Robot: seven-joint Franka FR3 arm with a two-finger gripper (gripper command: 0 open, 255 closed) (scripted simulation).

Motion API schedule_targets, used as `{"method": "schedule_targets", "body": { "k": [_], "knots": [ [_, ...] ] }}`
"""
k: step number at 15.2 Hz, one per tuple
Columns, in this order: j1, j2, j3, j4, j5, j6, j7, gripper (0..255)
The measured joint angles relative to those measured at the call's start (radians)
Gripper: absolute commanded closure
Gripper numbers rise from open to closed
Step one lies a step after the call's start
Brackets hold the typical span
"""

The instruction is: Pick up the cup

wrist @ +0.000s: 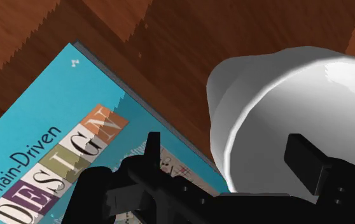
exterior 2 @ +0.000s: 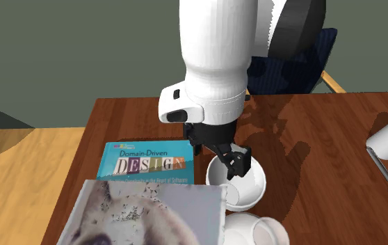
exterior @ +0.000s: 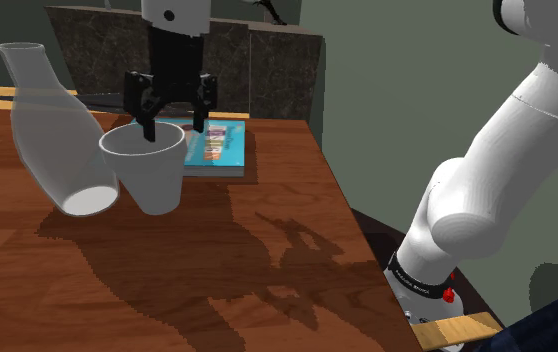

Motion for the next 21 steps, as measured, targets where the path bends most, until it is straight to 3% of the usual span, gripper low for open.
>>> {"method": "schedule_targets", "body": {
  "k": [2,3,14,21],
  "knots": [
    [0.001,-0.001,0.002,-0.025,0.002,0.024,-0.001,0],
    [0.001,-0.002,0.002,-0.030,0.002,0.028,-0.002,255],
    [0.001,-0.003,0.002,-0.029,0.003,0.028,-0.002,255],
    [-0.002,-0.001,-0.004,0.058,-0.002,-0.059,0.004,255]
  ]
}}
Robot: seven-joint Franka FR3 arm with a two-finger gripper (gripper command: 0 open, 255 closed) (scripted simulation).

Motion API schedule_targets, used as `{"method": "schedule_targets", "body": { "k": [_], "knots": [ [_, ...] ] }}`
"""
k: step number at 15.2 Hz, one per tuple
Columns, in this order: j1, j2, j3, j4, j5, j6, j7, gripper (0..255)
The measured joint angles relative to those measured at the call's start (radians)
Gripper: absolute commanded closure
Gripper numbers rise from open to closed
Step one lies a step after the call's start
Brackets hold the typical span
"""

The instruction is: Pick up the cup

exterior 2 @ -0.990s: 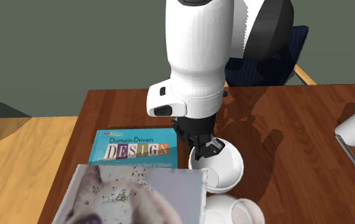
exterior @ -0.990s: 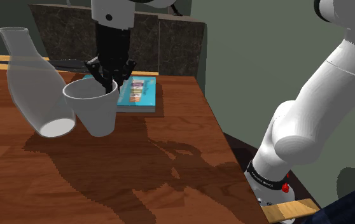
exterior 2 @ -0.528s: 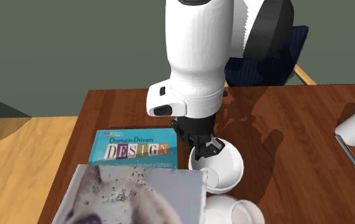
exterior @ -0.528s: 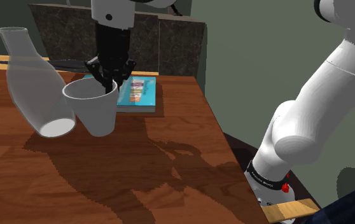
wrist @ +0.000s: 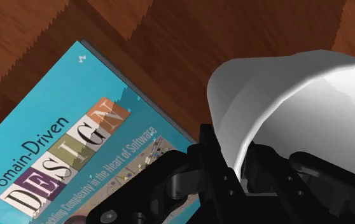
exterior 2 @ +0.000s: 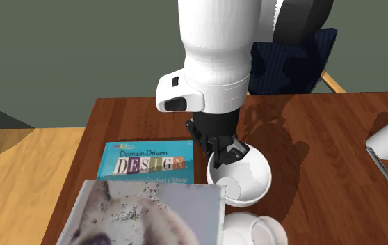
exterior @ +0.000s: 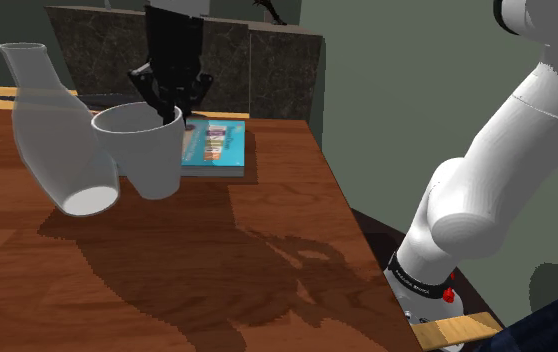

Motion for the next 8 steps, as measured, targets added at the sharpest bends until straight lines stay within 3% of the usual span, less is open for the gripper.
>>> {"method": "schedule_targets", "body": {
  "k": [8],
  "knots": [
    [-0.002,0.025,0.001,0.127,-0.012,-0.103,0.018,255]
  ]
}}
